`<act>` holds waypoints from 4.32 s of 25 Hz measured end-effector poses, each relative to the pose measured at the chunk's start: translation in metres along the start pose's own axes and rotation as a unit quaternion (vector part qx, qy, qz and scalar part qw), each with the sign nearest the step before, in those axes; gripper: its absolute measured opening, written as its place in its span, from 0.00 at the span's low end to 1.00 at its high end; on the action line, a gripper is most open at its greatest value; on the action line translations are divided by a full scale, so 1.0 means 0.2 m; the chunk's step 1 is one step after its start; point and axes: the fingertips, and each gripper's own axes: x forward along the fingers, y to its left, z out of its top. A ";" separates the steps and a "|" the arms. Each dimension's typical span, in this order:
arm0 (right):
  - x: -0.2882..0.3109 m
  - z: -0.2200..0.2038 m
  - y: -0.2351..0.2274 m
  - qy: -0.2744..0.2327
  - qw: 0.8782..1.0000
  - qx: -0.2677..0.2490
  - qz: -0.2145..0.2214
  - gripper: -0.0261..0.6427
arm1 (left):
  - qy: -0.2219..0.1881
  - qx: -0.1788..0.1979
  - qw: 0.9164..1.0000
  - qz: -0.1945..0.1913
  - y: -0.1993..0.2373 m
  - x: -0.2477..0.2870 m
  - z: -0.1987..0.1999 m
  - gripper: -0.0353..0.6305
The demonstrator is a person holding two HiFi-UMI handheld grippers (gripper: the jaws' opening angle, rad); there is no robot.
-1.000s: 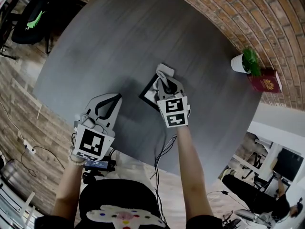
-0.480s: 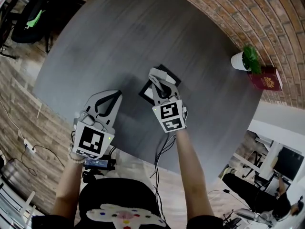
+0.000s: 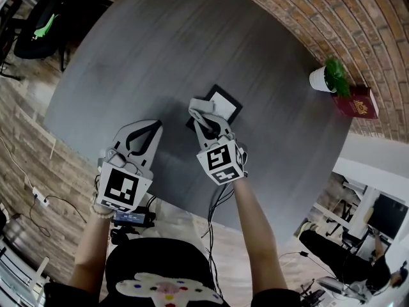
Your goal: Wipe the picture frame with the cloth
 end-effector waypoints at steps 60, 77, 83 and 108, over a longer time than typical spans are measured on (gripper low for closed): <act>0.05 0.02 -0.46 -0.003 0.991 0.057 -0.118 0.08 | 0.006 0.008 1.000 -0.010 -0.03 0.07 0.01 0.07; -0.12 -0.16 -0.55 0.021 0.983 0.113 -0.146 0.08 | 0.003 0.005 1.000 -0.020 -0.06 0.08 0.03 0.07; -0.20 -0.23 -0.58 0.030 0.978 0.123 -0.163 0.08 | 0.000 0.009 1.000 -0.024 -0.07 0.08 0.04 0.07; 0.03 -0.02 -0.52 0.023 0.989 0.080 -0.119 0.08 | -0.002 0.011 1.000 -0.014 -0.02 0.04 0.04 0.07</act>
